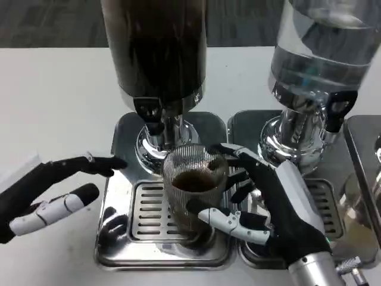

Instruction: Grasp the cup under the faucet to collect the drink, then remove the cup.

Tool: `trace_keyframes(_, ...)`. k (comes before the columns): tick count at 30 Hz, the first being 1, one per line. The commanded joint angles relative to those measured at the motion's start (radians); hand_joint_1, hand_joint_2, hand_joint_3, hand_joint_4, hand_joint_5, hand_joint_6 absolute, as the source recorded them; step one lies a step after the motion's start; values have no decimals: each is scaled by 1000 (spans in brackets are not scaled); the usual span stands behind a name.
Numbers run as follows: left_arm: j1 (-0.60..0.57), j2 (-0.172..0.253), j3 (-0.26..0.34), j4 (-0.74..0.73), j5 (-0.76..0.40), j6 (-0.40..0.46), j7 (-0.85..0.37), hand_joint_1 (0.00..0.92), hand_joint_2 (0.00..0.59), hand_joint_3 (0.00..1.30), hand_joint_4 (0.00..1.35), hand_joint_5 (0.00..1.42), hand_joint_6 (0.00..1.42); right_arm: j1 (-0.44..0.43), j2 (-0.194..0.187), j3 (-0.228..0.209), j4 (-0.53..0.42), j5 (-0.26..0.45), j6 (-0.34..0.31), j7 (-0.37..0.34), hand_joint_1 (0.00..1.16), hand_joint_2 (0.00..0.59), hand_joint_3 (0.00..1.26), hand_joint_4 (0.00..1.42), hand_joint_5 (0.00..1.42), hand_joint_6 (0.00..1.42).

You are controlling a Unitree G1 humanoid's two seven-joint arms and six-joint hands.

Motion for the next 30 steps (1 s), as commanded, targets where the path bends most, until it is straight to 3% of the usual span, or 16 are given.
trace_keyframes(1, 5, 27, -7, -2, 13, -28, 4, 0, 148, 321, 228, 273, 233, 0, 10, -10, -41, 20, -40, -16, 689, 227, 392, 448, 585, 741)
trace_keyframes(8, 13, 48, -5, 6, 41, -73, 20, 0, 141, 215, 99, 120, 175, 5, 5, -20, -42, 26, -41, -14, 700, 237, 393, 448, 594, 741)
trace_keyframes(13, 29, 87, 11, 10, 113, -146, 69, 0, 123, 138, 4, 41, 127, 4, 3, -26, -46, 30, -44, -11, 697, 243, 399, 448, 594, 741)
trace_keyframes(19, 59, 142, 19, 11, 185, -236, 139, 0, 118, 55, 0, 0, 99, 14, 1, -30, -56, 40, -49, -11, 678, 250, 406, 464, 602, 763)
trace_keyframes(30, 96, 178, -2, 4, 208, -291, 196, 0, 104, 28, 0, 0, 85, 57, -2, -29, -113, 55, -54, -1, 671, 252, 413, 464, 609, 764)
